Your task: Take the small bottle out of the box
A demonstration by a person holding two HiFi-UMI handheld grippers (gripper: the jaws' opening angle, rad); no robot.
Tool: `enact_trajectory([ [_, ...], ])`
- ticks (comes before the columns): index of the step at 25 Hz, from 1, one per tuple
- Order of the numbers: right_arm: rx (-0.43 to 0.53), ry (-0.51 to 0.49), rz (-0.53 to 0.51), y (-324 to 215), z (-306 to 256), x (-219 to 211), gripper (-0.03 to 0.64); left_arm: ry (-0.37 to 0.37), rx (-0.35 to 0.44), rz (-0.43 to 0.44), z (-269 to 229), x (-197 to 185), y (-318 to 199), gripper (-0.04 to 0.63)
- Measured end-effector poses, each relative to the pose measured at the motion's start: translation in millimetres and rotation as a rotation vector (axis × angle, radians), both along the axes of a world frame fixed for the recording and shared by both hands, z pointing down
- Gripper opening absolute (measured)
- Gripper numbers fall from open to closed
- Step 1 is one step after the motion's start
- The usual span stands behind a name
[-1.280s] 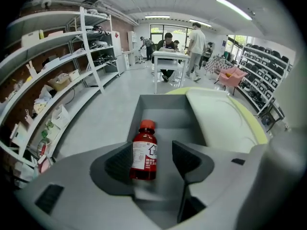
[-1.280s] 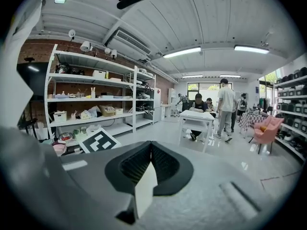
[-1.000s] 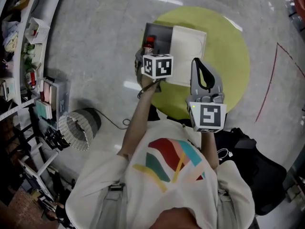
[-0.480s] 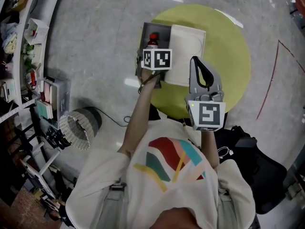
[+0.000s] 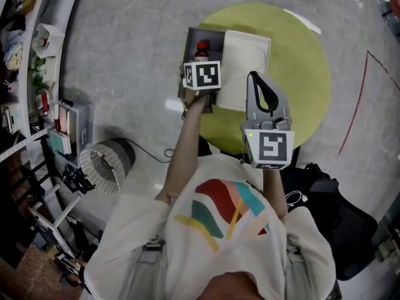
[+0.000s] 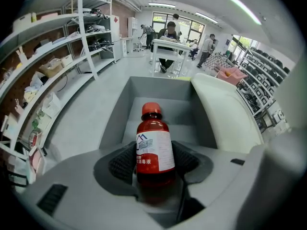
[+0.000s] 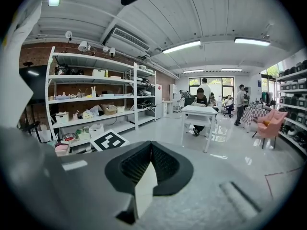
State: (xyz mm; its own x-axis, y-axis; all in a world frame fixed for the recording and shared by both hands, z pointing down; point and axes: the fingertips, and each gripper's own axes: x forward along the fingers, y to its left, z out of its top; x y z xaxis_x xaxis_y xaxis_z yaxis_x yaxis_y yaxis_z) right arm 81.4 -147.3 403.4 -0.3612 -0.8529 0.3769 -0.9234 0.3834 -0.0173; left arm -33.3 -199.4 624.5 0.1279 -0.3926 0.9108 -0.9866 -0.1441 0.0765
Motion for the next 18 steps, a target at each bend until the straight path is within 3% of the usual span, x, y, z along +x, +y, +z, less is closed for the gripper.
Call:
enact_trajectory([
  [10, 0.003, 0.001, -0.012, 4.3, -0.5, -6.8, 0.005, 0.057, -0.035, -0.027, 1.8, 0.6, 0.4, 0.219],
  [18, 0.023, -0.006, -0.007, 4.1, -7.5, -4.0, 0.005, 0.113, 0.015, -0.034, 0.8, 5.5, 2.9, 0.219],
])
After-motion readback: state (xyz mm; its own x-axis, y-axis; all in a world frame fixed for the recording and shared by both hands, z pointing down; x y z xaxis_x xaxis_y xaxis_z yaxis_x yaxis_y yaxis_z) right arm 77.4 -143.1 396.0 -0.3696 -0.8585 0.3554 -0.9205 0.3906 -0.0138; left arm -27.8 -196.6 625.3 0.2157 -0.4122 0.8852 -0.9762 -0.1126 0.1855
